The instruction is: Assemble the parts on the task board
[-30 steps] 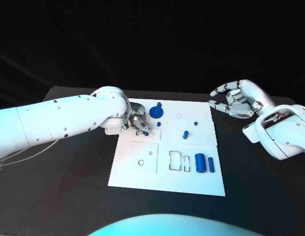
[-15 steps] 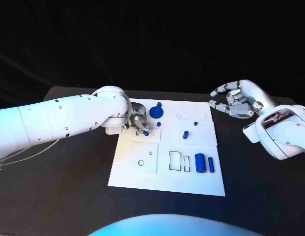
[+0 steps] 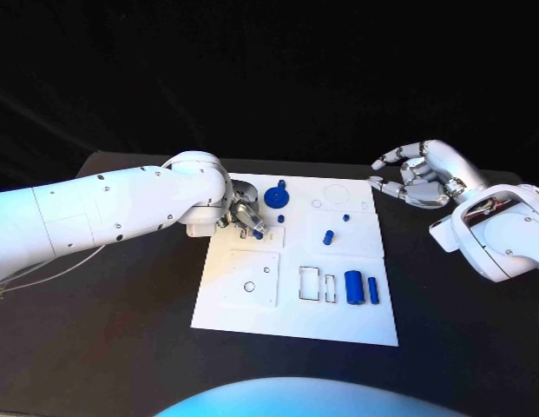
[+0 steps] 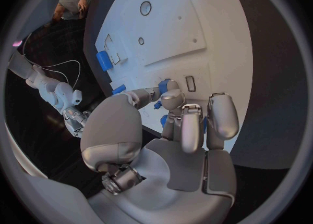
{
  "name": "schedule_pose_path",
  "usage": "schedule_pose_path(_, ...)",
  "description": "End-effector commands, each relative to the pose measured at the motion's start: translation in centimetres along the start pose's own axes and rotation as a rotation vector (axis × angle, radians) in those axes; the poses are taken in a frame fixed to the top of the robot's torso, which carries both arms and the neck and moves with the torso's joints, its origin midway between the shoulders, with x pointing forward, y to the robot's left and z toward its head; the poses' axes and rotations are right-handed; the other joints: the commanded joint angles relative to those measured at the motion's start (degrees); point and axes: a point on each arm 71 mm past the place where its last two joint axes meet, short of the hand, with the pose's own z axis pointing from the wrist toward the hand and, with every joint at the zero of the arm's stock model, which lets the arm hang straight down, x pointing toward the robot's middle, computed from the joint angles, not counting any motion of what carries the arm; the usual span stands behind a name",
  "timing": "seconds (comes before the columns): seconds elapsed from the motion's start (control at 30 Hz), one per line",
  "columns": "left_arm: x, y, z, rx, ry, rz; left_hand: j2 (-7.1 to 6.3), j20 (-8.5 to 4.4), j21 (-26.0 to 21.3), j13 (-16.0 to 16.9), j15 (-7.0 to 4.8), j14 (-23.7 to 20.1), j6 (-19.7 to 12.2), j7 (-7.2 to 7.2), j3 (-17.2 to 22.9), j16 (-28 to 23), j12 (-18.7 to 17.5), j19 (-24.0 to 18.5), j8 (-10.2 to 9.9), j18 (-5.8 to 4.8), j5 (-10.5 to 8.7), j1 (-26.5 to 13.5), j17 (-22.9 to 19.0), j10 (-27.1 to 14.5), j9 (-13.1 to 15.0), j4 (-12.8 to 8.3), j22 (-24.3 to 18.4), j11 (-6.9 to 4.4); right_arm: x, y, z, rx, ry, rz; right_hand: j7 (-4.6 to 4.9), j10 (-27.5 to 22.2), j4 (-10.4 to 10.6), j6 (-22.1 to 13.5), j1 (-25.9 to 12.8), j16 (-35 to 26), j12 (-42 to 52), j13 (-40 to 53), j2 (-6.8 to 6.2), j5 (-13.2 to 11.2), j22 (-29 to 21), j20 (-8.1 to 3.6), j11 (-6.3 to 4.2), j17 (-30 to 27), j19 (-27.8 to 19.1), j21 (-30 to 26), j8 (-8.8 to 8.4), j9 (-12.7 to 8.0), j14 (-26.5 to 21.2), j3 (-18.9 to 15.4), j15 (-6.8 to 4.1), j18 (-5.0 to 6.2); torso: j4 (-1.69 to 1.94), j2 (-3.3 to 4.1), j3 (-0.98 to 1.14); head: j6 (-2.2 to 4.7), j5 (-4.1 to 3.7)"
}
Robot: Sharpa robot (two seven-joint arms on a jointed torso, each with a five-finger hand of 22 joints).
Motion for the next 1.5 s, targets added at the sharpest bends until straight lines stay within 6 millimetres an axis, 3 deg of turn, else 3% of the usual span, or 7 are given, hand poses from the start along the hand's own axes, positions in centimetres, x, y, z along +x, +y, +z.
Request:
schedule_pose_path(0.03, 0.69, -0.33, 0.18, 0.016, 0.037, -0.003, 2.25, -0.03, 0.24, -0.16, -0.32, 5.15, 2.15, -1.69, 5.93, 0.29, -0.09, 0.61, 0.24, -0.65, 1.24, 1.3, 11.75, 0.37, -0.16, -5.93, 0.2, -0.19, 0.12, 0.07, -0.01, -0.008, 0.012, -0.004, -0.02, 0.09, 0.13, -0.24, -0.49, -0.26, -0.15, 3.96, -0.18, -0.08, 10.19, -0.59, -0.12, 13.12, 2.07, -0.01, 0.39, 0.09, 5.65, -0.14, -0.37, 0.68, 0.01, 0.0, 0.01, -0.08, 0.06)
schedule_pose_path(0.27, 0.73, -0.39, 0.14, 0.023, 0.041, -0.021, 2.8, -0.09, 0.63, 0.42, -0.38, 5.23, 2.82, -1.83, 6.22, 0.47, 0.61, 1.05, 0.24, -0.8, 3.64, 0.49, 12.08, 0.95, -0.55, -6.58, 1.01, -0.31, 0.13, 0.07, 0.0, -0.008, 0.013, -0.004, -0.02, 0.09, 0.13, -0.24, -0.49, -0.26, -0.15, 3.96, -0.18, -0.08, 10.19, -0.59, -0.12, 13.12, 2.07, -0.01, 0.39, 0.09, 5.65, -0.14, -0.37, 0.68, -0.01, -0.01, 0.01, -0.06, 0.08)
schedule_pose_path(1.5, 0.99, -0.35, 0.01, 0.027, 0.077, -0.026, 3.35, -0.35, 1.2, 0.59, -0.68, 5.31, 4.12, -2.22, 7.02, 0.64, 0.93, 1.64, -0.11, -1.0, 5.57, -0.41, 12.41, 1.8, -1.36, -8.35, 2.14, -0.69, 0.13, 0.07, -0.01, -0.008, 0.014, -0.004, -0.02, 0.09, 0.13, -0.24, -0.49, -0.26, -0.15, 3.96, -0.18, -0.08, 10.19, -0.59, -0.12, 13.12, 2.07, -0.01, 0.39, 0.09, 5.65, -0.14, -0.37, 0.68, 0.06, 0.0, 0.0, -0.5, 0.1)
